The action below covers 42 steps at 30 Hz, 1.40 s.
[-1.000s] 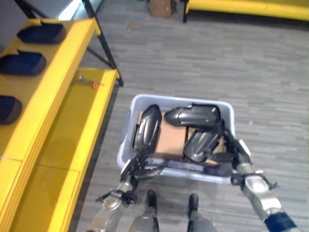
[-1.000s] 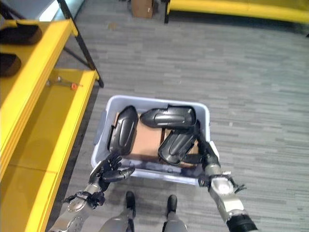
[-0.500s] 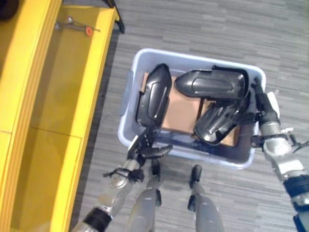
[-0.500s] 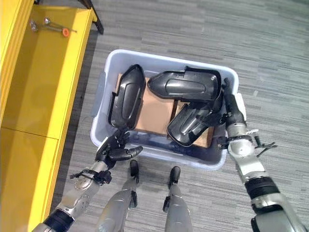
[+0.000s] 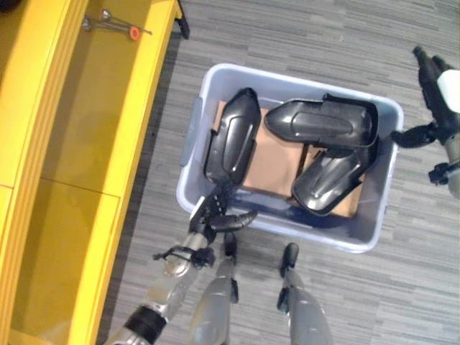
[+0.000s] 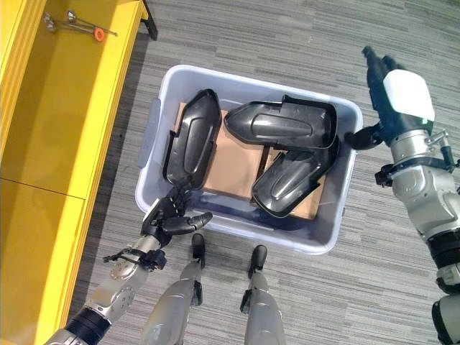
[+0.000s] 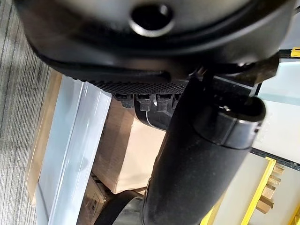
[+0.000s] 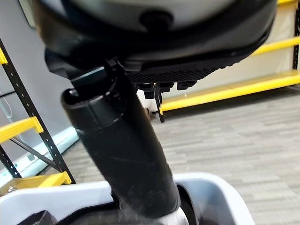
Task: Move parts from the plastic box to the shelf.
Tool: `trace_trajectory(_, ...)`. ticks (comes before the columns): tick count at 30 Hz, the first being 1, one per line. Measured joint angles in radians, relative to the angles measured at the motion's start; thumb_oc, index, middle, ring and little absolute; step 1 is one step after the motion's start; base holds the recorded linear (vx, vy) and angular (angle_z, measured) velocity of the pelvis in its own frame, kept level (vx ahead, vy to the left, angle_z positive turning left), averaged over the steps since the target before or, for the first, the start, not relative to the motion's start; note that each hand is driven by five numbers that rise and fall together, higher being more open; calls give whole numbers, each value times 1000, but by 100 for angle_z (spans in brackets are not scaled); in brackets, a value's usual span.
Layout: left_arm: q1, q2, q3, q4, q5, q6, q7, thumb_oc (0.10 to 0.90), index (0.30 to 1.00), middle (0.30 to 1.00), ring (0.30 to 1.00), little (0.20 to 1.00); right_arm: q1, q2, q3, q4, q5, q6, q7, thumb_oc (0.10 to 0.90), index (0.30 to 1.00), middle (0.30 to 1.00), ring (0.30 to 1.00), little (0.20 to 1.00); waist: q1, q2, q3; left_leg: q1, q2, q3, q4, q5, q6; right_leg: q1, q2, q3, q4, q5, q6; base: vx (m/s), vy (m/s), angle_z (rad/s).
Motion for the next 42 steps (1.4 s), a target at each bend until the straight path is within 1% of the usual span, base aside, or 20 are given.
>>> trace_trajectory(2, -4, 0, -1, 0, 0, -1, 0, 900, 1000, 1000, 1000, 1000, -11, -2, 2, -2, -15, -3, 0, 900, 1000, 1000, 1000, 1000, 2, -3, 2, -3, 0, 0, 0, 0, 0, -2, 0, 0, 0, 0, 0, 0, 0, 0)
trace_trajectory(4, -10, 0, -1, 0, 1, 0, -1, 900, 1000, 1000, 1000, 1000, -15, -15, 33, -3, -54, -5, 0, 900, 1000, 1000, 1000, 1000, 6, -6, 4, -4, 0, -1, 0, 0, 0, -2, 0, -3, 0, 0, 0, 0, 0, 0)
trace_trajectory(6, -15, 4, -1, 0, 19, 0, 0, 900, 1000, 1000, 1000, 1000, -31, -53, 102, 2, -85, -5, 3, 900, 1000, 1000, 1000, 1000, 9, -10, 5, -4, 0, -2, 0, 1, 0, -3, 0, -10, 0, 0, 0, 0, 0, 0)
trace_trajectory(8, -18, 14, -5, 0, 22, 0, 0, 900, 1000, 1000, 1000, 1000, -50, -62, 135, 9, -120, -4, 3, 900, 1000, 1000, 1000, 1000, 8, -13, 7, -5, 0, -3, 0, 1, 0, -3, 0, -11, 0, 0, 0, 0, 0, 0)
trace_trajectory(12, -28, 27, -9, 0, 26, 0, 0, 900, 1000, 1000, 1000, 1000, -207, -65, 344, 114, -221, 3, 4, 900, 1000, 1000, 1000, 1000, 6, -14, 8, -7, 2, -3, 0, 4, -1, -8, 1, -11, 5, 0, 0, 0, 0, 0)
trace_trajectory(14, -28, 27, -10, 0, 26, 0, 0, 900, 1000, 1000, 1000, 1000, -234, -66, 387, 131, -245, 8, 4, 900, 1000, 1000, 1000, 1000, 12, -14, 8, -9, 2, -4, 0, 6, -1, -10, 1, -12, 5, 0, 0, 0, 0, 0)
trace_trajectory(16, -35, 27, -18, 0, 27, 0, 1, 900, 1000, 1000, 1000, 1000, -297, -66, 482, 170, -280, 16, 5, 900, 1000, 1000, 1000, 1000, 17, -14, 8, -12, 2, -5, 0, 6, -1, -12, 1, -13, 6, 0, 0, 0, 0, 0)
trace_trajectory(20, -46, 27, -24, -2, 27, -7, 1, 900, 1000, 1000, 1000, 1000, -349, -67, 541, 181, -358, 19, 4, 900, 1000, 1000, 1000, 1000, 28, -14, 8, -29, 2, -6, 1, 10, -1, -32, 1, -14, 12, 0, 0, 0, 0, 0)
trace_trajectory(22, -55, 28, -29, -2, 27, -7, 1, 900, 1000, 1000, 1000, 1000, -395, -67, 613, 210, -404, 18, 4, 900, 1000, 1000, 1000, 1000, 28, -14, 8, -32, 2, -7, 1, 10, 0, -35, 1, -14, 14, 0, 0, 0, 0, 0)
trace_trajectory(24, -59, 28, -29, -3, 27, -8, 1, 900, 1000, 1000, 1000, 1000, -400, -67, 614, 220, -433, 25, 4, 900, 1000, 1000, 1000, 1000, 31, -14, 8, -40, 2, -11, 1, 13, 0, -42, 1, -16, 16, 0, 0, -4, -20, 4)
trace_trajectory(28, -69, 28, -37, -3, 27, -8, 4, 900, 1000, 1000, 1000, 1000, -416, -62, 617, 251, -452, 42, -2, 900, 1000, 1000, 1000, 1000, 36, -14, 8, -45, 2, -13, 1, 14, 0, -47, 1, -17, 17, 0, 0, 0, 0, 0)
trace_trajectory(32, -73, 29, -39, -8, 28, -21, 5, 900, 1000, 1000, 1000, 1000, -435, -62, 615, 260, -472, 78, -25, 900, 1000, 1000, 1000, 1000, 35, -14, 8, -65, 2, -19, 4, 18, 0, -64, 1, -19, 21, 0, 0, 6, -10, 3)
trace_trajectory(34, -75, 29, -39, -17, 28, -22, 7, 900, 1000, 1000, 1000, 1000, -435, -62, 615, 266, -472, 82, -35, 900, 1000, 1000, 1000, 1000, 34, -14, 8, -74, 2, -26, 5, 22, 0, -71, 2, -23, 22, 0, -1, 2, -11, 7)
trace_trajectory(38, -86, 31, -52, -20, 28, -22, 8, 900, 1000, 1000, 1000, 1000, -441, -56, 618, 286, -474, 85, -44, 900, 1000, 1000, 1000, 1000, 46, -14, 8, -81, 2, -26, 5, 23, 0, -80, 1, -23, 28, -2, -2, 0, -3, 1)
trace_trajectory(42, -90, 34, -53, -37, 29, -24, 8, 900, 1000, 1000, 1000, 1000, -454, -56, 618, 287, -475, 101, -55, 900, 1000, 1000, 1000, 1000, 52, -14, 8, -102, 2, -30, 5, 28, 0, -105, 0, -25, 43, -6, -4, 1, -3, 1)
